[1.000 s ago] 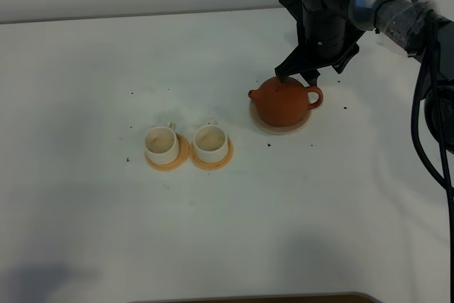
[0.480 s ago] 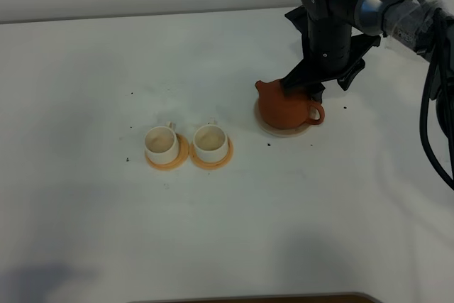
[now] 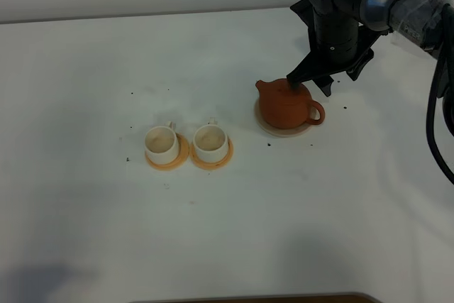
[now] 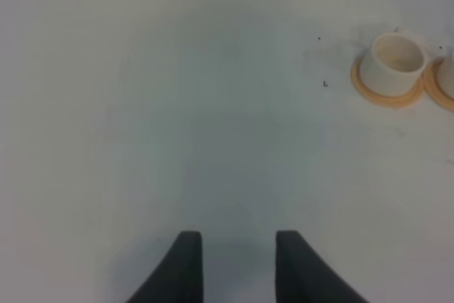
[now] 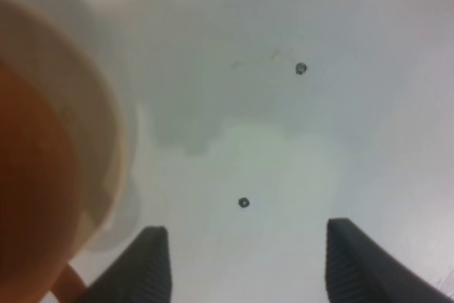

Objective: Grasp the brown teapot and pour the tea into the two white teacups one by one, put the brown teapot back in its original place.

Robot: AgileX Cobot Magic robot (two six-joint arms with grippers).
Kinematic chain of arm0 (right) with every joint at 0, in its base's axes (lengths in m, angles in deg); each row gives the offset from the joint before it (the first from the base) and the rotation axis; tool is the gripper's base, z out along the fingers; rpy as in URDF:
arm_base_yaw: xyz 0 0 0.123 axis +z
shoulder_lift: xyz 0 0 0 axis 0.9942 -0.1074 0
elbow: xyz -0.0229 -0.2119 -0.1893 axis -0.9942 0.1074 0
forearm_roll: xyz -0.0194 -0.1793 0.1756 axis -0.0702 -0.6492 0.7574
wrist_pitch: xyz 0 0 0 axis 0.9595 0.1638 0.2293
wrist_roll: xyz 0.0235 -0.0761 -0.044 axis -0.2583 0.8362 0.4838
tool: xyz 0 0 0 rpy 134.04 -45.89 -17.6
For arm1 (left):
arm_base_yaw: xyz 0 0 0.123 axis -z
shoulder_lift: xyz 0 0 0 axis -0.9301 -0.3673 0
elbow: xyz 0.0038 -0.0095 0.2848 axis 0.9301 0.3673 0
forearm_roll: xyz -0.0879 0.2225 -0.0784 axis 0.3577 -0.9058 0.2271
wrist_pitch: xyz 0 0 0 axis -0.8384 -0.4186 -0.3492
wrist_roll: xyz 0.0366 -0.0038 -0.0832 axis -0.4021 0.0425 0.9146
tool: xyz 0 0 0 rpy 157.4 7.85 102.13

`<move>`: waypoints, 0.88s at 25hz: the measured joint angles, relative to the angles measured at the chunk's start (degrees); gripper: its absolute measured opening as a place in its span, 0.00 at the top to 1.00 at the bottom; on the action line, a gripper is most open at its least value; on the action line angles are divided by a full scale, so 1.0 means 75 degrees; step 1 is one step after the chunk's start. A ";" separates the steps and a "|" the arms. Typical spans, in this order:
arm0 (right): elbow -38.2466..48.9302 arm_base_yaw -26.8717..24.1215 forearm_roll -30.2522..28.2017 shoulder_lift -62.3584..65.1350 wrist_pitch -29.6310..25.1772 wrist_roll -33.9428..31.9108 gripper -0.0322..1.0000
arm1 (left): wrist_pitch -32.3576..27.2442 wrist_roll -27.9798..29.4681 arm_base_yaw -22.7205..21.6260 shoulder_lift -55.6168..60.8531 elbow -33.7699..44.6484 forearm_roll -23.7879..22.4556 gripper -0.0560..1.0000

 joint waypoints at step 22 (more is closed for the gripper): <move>0.1232 -0.0071 -0.0192 0.0503 0.0214 0.0821 0.48 | 0.0000 0.0000 0.0000 0.0000 0.0000 0.0000 0.67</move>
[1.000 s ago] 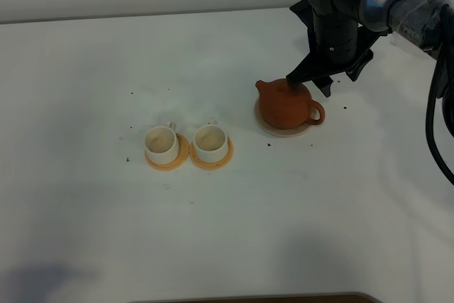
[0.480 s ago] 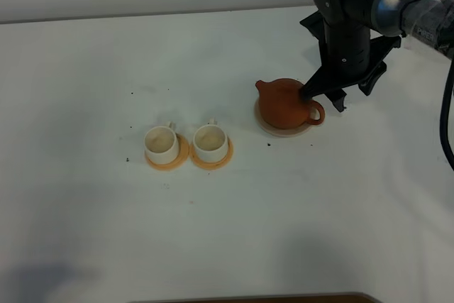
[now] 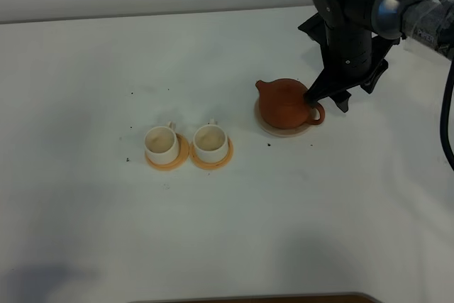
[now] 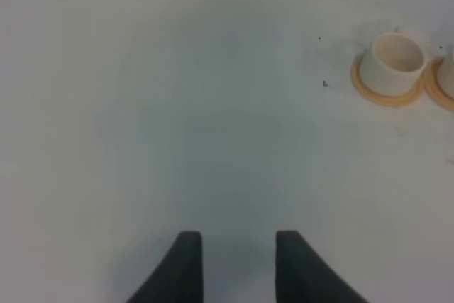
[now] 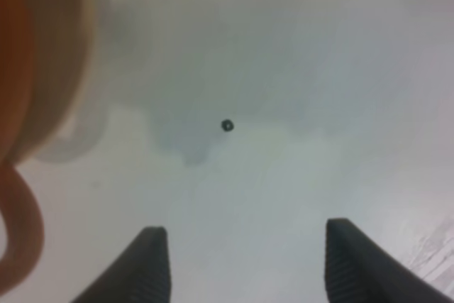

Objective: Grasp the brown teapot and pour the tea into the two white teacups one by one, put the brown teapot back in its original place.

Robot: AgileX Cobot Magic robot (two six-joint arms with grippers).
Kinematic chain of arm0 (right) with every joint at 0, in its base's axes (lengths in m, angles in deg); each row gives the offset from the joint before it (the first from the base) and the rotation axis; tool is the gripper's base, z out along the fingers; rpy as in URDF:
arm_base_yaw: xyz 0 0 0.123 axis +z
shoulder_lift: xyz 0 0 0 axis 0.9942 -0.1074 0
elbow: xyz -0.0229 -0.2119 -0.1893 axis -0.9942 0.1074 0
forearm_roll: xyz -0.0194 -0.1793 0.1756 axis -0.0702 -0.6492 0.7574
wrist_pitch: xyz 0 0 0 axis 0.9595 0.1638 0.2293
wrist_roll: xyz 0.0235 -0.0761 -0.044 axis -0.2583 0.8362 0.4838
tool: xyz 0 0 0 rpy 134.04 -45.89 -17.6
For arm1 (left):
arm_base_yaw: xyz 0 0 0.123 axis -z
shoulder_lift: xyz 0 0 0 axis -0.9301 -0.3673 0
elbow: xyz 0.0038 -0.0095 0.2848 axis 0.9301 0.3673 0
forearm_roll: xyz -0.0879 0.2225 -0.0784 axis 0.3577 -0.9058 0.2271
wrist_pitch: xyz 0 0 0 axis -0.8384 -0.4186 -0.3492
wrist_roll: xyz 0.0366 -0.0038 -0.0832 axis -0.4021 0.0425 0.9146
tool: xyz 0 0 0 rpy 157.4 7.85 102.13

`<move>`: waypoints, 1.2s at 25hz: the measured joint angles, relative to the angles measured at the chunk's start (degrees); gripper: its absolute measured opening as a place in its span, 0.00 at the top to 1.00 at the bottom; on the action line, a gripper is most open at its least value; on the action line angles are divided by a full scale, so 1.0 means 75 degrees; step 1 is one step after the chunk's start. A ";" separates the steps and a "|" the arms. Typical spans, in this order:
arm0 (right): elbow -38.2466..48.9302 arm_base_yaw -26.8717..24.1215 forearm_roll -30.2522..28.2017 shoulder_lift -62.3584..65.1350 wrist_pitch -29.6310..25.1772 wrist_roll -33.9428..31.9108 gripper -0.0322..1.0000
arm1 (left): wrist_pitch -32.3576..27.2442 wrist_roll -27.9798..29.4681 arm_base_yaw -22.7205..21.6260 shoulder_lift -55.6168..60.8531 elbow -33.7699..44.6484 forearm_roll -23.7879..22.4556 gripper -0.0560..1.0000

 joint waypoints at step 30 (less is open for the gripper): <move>0.0000 0.0007 0.0936 0.0000 -0.0094 0.1280 0.49 | 0.0000 0.0000 0.0000 0.0000 0.0000 0.0000 0.67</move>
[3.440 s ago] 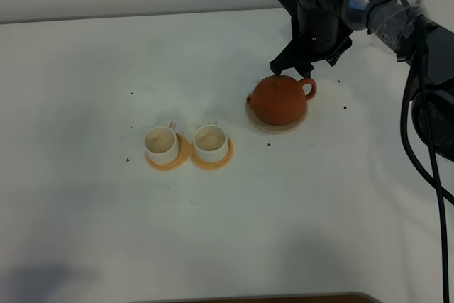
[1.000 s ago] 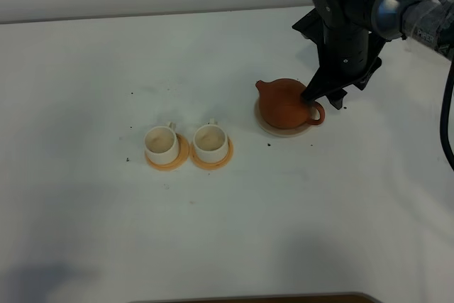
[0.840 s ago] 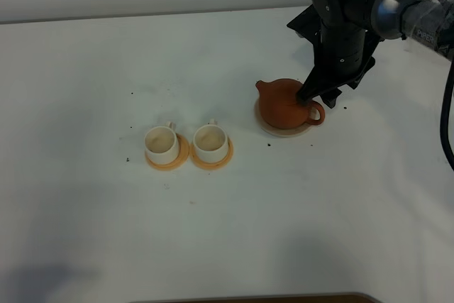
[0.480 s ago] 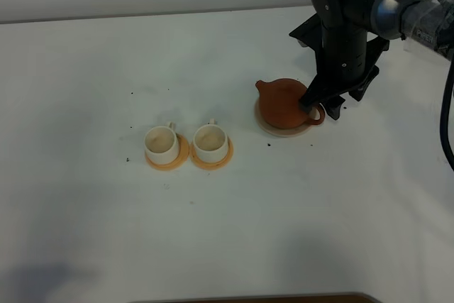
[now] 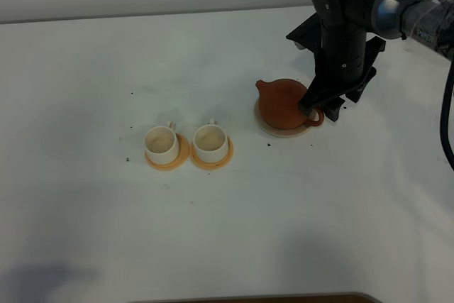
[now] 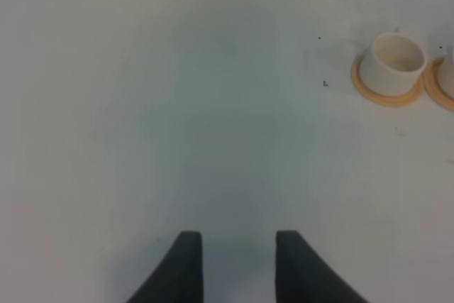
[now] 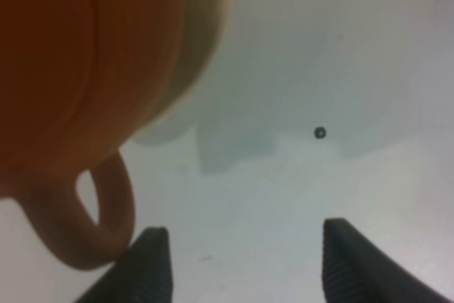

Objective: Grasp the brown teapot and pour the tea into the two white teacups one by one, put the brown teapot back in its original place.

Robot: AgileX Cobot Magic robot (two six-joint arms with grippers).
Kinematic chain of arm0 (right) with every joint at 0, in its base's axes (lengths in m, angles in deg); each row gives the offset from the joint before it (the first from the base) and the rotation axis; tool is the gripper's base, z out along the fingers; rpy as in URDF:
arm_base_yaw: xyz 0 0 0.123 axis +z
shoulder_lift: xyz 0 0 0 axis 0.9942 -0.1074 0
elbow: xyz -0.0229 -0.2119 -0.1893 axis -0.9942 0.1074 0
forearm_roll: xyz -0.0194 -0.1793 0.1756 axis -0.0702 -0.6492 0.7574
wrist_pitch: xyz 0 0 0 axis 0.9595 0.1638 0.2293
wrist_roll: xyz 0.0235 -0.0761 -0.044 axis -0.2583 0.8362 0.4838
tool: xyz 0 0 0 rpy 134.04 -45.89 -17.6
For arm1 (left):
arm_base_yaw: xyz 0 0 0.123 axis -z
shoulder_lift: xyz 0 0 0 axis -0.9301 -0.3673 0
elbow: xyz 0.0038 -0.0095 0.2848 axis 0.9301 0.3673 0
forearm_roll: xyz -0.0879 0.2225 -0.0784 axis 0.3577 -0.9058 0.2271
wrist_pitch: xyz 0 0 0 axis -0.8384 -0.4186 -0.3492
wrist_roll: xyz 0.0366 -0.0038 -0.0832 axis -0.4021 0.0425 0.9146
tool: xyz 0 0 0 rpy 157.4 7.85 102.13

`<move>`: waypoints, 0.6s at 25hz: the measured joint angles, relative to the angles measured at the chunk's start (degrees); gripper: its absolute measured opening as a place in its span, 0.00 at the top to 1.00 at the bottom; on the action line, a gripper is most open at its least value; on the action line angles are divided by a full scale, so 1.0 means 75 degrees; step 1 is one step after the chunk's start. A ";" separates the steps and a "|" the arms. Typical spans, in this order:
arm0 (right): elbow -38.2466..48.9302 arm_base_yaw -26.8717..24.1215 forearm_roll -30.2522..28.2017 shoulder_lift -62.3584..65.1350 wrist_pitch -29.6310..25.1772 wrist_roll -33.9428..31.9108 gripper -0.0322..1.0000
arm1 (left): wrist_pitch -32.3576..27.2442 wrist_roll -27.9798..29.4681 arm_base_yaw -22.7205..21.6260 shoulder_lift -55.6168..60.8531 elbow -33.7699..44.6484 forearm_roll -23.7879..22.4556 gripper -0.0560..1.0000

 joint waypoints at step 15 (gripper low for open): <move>0.0000 0.0000 -0.0413 0.0000 0.0632 0.0124 0.50 | 0.0000 0.0000 0.0000 0.0000 0.0000 0.0000 0.67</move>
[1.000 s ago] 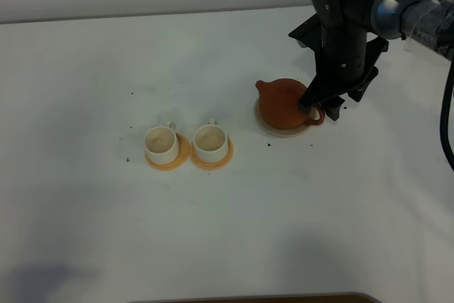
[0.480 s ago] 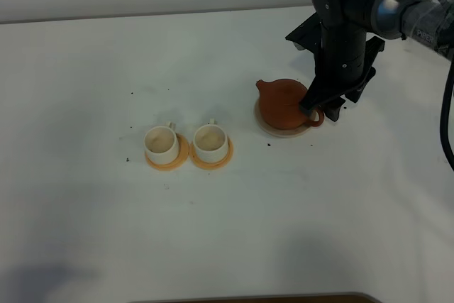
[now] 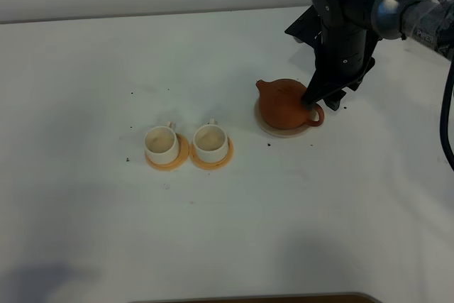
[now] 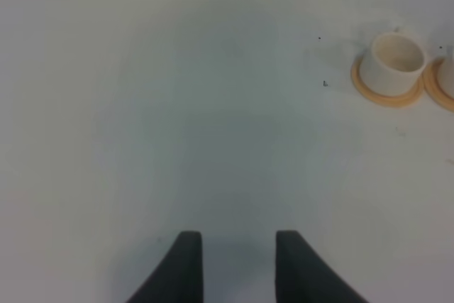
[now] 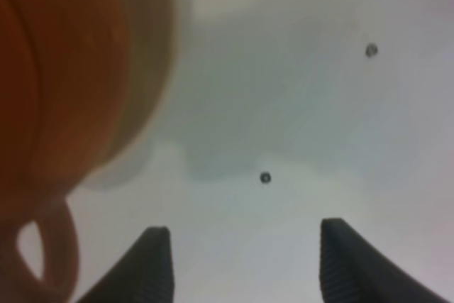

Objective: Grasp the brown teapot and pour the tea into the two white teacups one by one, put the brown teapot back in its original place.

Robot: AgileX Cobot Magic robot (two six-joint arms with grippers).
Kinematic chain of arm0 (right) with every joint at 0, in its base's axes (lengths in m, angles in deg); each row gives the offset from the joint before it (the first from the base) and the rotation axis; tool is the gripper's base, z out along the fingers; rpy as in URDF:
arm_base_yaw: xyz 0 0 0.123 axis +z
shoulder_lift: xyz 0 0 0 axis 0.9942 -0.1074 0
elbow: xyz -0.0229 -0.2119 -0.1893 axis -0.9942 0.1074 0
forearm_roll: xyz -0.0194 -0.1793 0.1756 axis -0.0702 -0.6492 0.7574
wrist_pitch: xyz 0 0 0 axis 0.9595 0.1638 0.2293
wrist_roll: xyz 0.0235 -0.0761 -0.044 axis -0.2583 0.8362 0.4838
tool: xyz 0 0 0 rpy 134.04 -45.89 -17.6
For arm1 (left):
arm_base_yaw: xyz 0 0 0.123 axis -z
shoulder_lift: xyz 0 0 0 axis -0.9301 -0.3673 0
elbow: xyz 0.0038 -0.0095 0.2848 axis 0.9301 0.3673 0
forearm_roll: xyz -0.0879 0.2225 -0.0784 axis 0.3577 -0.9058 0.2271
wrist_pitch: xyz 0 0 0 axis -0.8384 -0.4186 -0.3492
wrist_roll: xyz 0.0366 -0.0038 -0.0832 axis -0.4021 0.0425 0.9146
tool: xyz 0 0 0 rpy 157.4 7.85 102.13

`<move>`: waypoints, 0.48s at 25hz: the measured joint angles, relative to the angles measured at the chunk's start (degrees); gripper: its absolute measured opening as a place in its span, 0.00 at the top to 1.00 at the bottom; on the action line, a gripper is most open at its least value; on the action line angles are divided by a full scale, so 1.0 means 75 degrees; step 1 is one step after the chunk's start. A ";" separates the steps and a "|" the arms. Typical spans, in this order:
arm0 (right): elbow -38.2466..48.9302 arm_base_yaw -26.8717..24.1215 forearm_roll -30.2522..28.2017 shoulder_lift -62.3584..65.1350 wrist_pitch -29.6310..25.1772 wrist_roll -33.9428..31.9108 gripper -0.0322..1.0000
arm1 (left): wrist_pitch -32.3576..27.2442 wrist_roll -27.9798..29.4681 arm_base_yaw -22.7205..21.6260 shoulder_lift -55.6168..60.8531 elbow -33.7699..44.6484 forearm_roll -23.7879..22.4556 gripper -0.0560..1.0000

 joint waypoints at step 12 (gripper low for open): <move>0.0000 0.0000 0.1268 0.0000 -0.0518 0.0276 0.50 | 0.0000 0.0000 0.0000 0.0000 0.0000 0.0000 0.67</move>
